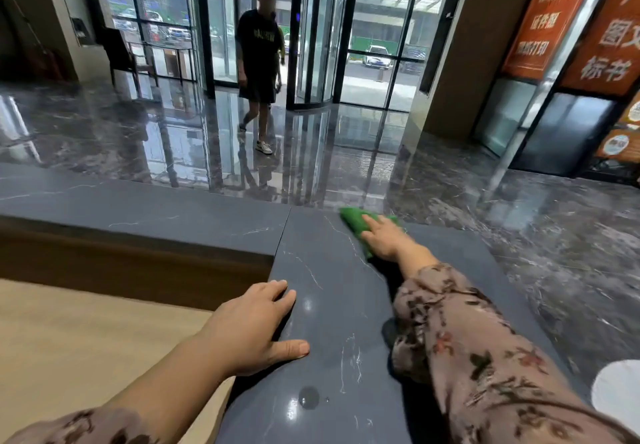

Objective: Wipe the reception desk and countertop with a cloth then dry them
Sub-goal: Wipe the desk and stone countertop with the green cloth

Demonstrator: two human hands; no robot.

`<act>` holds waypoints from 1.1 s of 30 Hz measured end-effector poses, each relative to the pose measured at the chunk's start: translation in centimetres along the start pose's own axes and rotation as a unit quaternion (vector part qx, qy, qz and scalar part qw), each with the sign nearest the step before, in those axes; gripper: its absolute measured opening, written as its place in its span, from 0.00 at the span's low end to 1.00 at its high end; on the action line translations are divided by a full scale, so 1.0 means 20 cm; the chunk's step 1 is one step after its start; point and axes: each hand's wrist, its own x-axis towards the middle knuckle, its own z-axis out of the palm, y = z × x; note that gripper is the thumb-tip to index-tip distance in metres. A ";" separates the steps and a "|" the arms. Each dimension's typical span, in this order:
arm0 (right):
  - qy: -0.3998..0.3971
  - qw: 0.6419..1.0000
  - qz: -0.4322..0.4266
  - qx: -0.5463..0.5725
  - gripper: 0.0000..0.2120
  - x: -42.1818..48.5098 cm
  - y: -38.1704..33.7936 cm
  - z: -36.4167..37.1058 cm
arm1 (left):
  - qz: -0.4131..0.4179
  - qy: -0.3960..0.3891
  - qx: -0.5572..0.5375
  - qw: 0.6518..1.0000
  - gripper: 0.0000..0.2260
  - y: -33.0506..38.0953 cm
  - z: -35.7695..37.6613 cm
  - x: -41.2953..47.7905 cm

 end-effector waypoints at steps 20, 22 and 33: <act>-0.020 0.997 -0.068 -0.019 0.29 0.16 -0.67 0.11 | -0.030 -0.045 0.043 0.998 0.39 0.03 -0.07 0.08; -0.044 0.994 -0.101 -0.011 0.29 0.15 -0.69 0.11 | -0.040 -0.055 0.055 0.996 0.39 0.05 -0.09 0.09; 0.039 0.995 0.095 0.010 0.27 0.12 0.52 -0.08 | -0.055 -0.064 0.041 0.996 0.41 0.08 -0.10 0.10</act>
